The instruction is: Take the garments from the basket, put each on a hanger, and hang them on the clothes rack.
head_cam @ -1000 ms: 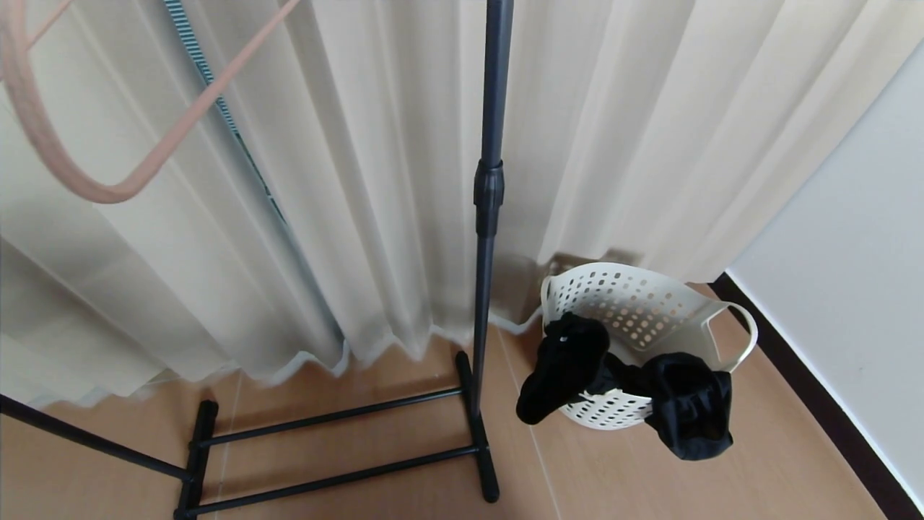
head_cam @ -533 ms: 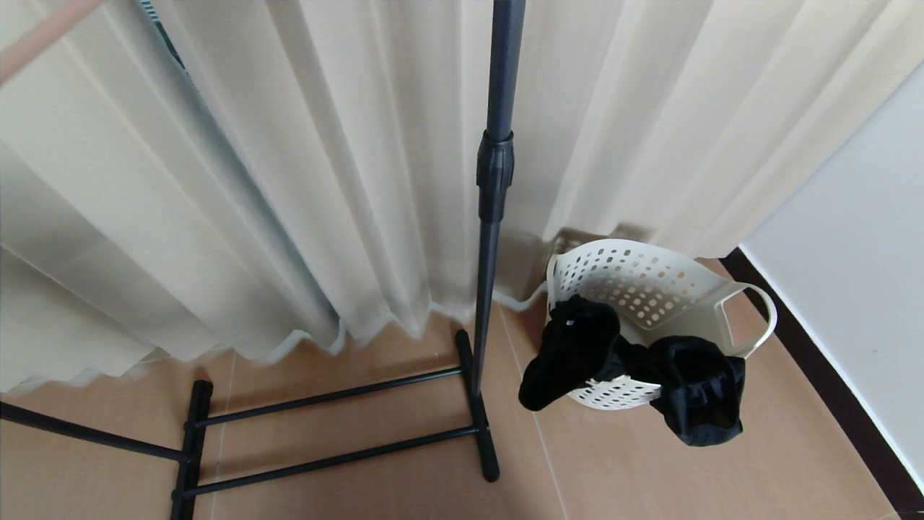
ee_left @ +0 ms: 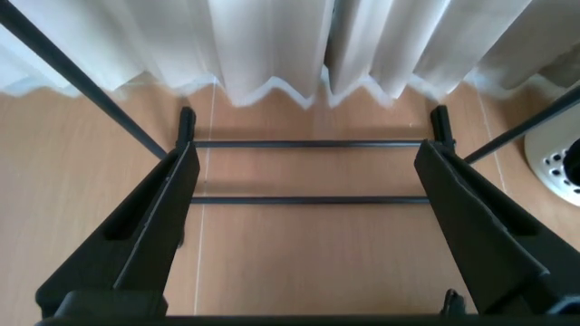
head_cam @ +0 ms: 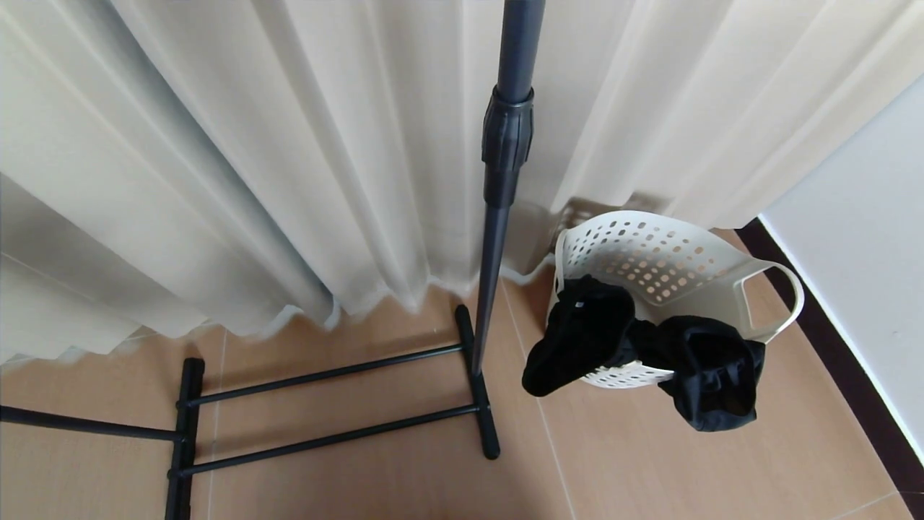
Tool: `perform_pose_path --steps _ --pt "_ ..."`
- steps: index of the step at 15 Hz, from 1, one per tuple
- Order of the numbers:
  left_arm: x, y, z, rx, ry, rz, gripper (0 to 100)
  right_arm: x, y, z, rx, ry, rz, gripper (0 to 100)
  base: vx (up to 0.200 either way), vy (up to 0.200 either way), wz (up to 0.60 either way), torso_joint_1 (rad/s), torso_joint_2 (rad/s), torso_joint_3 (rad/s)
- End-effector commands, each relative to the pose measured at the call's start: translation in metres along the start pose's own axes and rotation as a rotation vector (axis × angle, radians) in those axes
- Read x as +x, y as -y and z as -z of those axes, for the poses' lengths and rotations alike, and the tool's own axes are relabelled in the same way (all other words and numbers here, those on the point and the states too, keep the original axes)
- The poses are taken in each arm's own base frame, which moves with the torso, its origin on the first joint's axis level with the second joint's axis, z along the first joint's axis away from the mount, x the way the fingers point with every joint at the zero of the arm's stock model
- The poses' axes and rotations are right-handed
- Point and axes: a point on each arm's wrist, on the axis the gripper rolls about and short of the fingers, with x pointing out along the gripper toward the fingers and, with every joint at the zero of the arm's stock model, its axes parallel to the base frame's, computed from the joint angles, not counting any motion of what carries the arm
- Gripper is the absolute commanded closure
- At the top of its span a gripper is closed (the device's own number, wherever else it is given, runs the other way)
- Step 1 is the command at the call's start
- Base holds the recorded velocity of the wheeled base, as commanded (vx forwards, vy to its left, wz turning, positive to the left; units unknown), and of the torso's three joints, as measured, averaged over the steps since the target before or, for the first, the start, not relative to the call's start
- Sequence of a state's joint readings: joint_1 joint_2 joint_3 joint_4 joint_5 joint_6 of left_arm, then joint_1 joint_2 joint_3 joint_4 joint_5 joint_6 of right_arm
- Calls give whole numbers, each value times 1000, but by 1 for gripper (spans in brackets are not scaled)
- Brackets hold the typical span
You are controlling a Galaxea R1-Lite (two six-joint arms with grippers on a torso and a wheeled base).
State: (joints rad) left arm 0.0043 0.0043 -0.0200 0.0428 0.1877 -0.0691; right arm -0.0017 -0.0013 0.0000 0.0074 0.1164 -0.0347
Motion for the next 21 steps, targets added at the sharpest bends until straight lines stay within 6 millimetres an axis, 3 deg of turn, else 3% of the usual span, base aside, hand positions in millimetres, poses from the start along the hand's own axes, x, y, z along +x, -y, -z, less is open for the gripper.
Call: perform_pose_path --steps 1,8,11,14,16,18,21 --pt "0 0 0 -1 -1 0 0 0 0 0 -2 -1 0 0 0 0 0 -2 12 -193" --pt "0 0 -1 -11 1 16 0 0 1 0 -7 -11 50 0 0 0 0 1 1 -93" --pt "0 0 0 -8 0 14 0 6 3 -2 4 -105 114 0 0 0 0 0 0 0" --pt "0 0 0 -1 -1 12 0 25 5 -8 -85 -314 60 0 0 0 0 0 0 0" --pt "0 0 0 1 0 16 0 44 6 -27 -78 -360 -32 0 0 0 0 0 0 0" --pt "0 0 0 3 0 17 0 88 7 -61 -110 -439 -154 0 0 0 0 0 0 0" --pt "0 0 0 3 1 17 0 149 3 -91 -252 -502 -261 0 0 0 0 0 0 0"
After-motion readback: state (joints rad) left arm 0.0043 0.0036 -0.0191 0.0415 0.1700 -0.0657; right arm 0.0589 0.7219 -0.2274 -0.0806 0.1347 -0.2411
